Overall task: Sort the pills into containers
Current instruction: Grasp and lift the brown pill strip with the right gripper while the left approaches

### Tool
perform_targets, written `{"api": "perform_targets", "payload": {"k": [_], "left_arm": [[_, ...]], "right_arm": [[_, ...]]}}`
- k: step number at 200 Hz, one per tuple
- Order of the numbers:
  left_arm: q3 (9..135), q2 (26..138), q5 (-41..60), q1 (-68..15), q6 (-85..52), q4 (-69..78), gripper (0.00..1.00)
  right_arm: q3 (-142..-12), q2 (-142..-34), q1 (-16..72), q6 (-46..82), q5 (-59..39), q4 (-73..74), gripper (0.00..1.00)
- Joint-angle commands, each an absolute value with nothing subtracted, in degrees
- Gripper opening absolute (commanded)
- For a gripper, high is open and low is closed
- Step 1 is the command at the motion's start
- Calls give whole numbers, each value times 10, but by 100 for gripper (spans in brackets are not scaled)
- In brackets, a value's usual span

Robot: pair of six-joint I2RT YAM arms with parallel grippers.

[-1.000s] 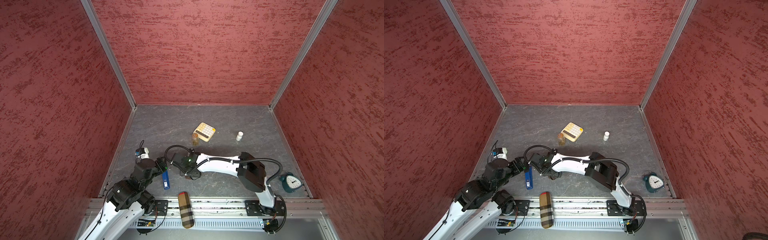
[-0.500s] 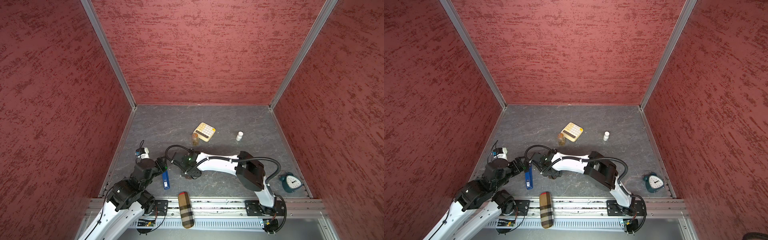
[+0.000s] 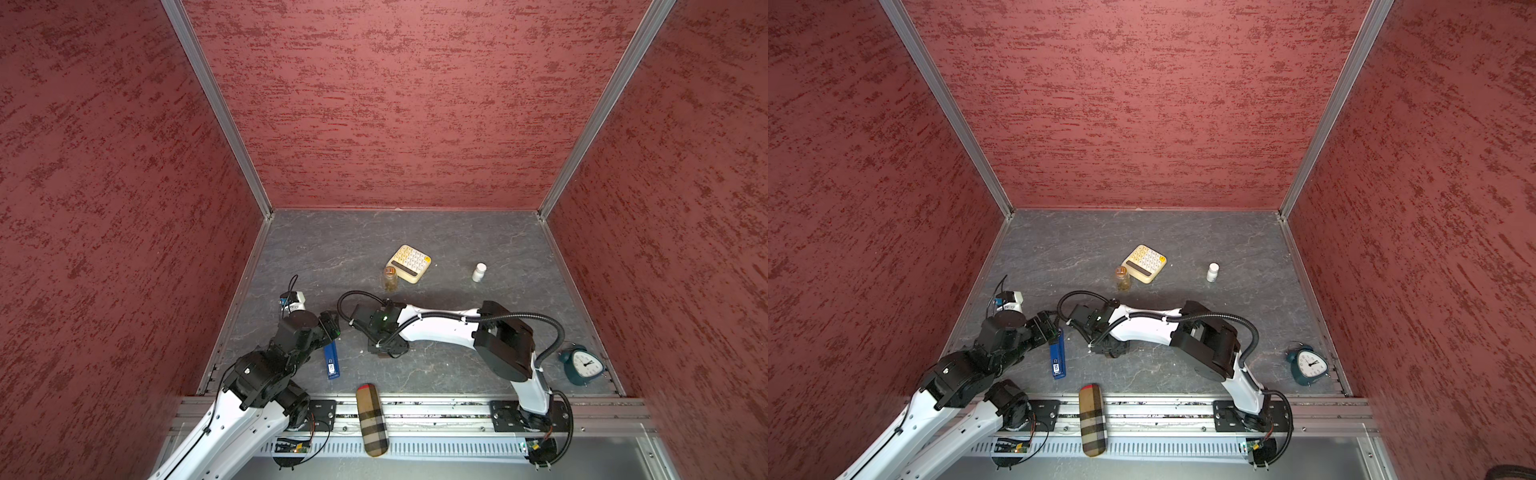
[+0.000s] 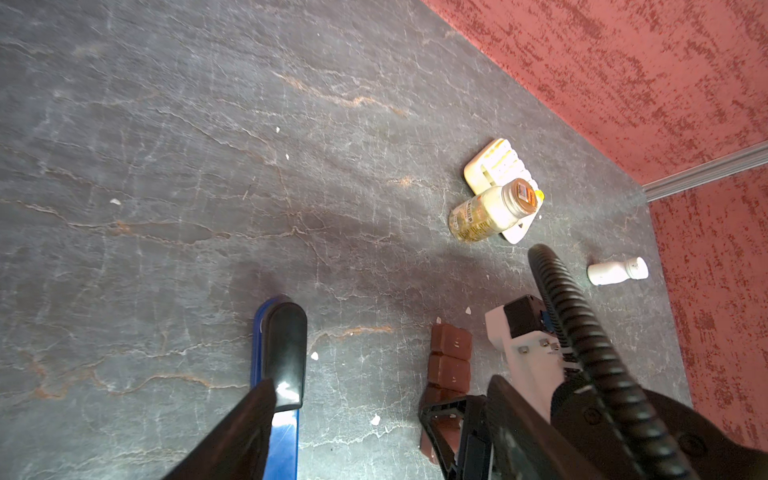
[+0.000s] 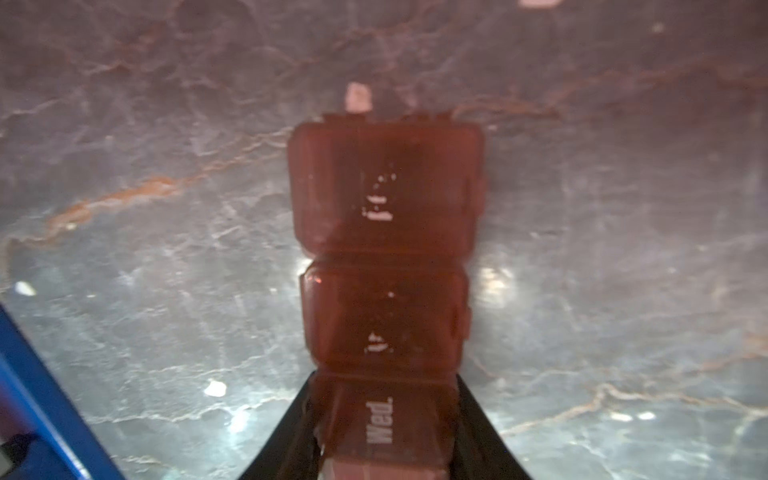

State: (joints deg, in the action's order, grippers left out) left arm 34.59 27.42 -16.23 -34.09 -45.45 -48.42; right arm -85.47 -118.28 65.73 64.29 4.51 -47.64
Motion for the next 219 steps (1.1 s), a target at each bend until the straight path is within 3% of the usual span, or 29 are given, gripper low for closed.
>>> {"api": "perform_targets", "payload": {"k": [1,99,130,150,219], "left_arm": [[347,300,-137,-340,-441,-446,80],[333,519,23,-352,-456,-243,80],[349,555,21,-365,-454,-232,80],[352,563,23,-367,-453,-226,80],[348,573,31,-370,-460,-213,81]], "right_arm": [[-821,-1151,644,629,63,-490,37],[-670,-1057,570,491,53,-471,40],[-653,-1040,562,448,26,-463,55],[-644,-1030,563,432,4,-457,59],[-608,-980,563,421,-2,-448,46]]}}
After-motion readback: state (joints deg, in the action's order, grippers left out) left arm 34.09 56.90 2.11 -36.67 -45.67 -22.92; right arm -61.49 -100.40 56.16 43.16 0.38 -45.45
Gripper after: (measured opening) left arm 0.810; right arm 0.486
